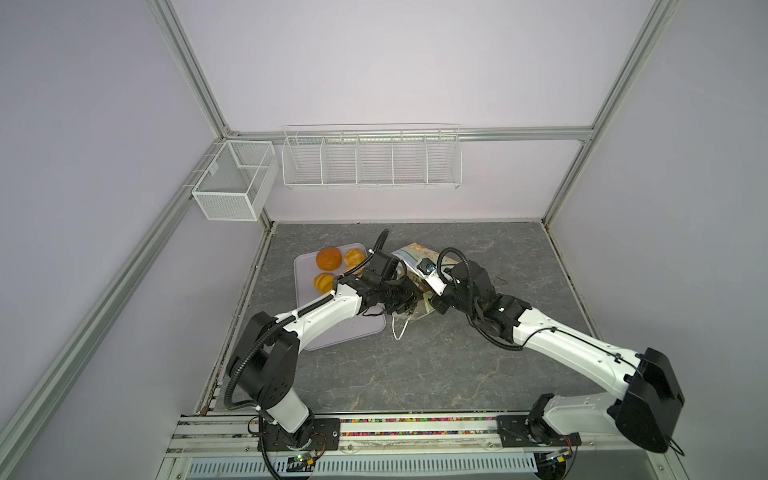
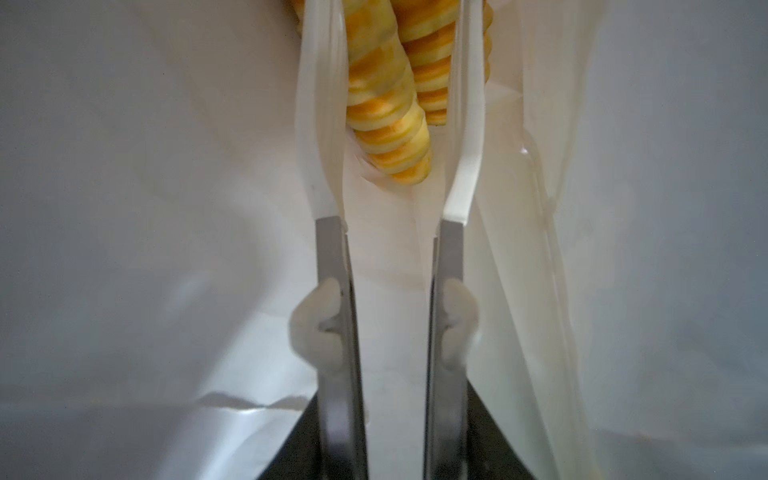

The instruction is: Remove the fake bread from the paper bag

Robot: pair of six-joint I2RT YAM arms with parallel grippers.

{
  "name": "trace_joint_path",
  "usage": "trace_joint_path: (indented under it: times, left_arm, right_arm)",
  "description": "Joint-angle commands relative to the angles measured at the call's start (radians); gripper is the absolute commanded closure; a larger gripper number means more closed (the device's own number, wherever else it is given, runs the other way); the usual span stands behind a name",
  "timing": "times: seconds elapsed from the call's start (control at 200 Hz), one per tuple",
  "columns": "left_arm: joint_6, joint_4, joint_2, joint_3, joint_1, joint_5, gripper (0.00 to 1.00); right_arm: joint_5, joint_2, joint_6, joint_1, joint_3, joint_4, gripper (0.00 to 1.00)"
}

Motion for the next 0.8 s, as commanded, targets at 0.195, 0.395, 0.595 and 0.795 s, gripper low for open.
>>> trace_joint_path:
  times: [0.195,0.395,0.595,0.795]
  left_arm:
    - [-0.066,0.107,0.066,0.008,-0.005,-0.012,0.59]
    - [-0.081,0.144,0.089,0.005,-0.005,-0.005,0.62]
    - [-0.057,0.108,0.049,-0.006,-0.005,-0.024,0.91]
    - [-0.033,0.054,-0.036,-0.043,-0.005,-0.062,1.0]
  right_arm:
    - [-0.093,0.008,0.021,0.014,0.015,0.036,0.94]
    - [-0.095,0.009,0.015,0.014,0.007,0.035,0.94]
    - [-0.065,0.005,0.015,0.011,-0.004,0.039,0.94]
    - [-0.014,-0.009,0.011,-0.002,-0.022,0.046,0.93]
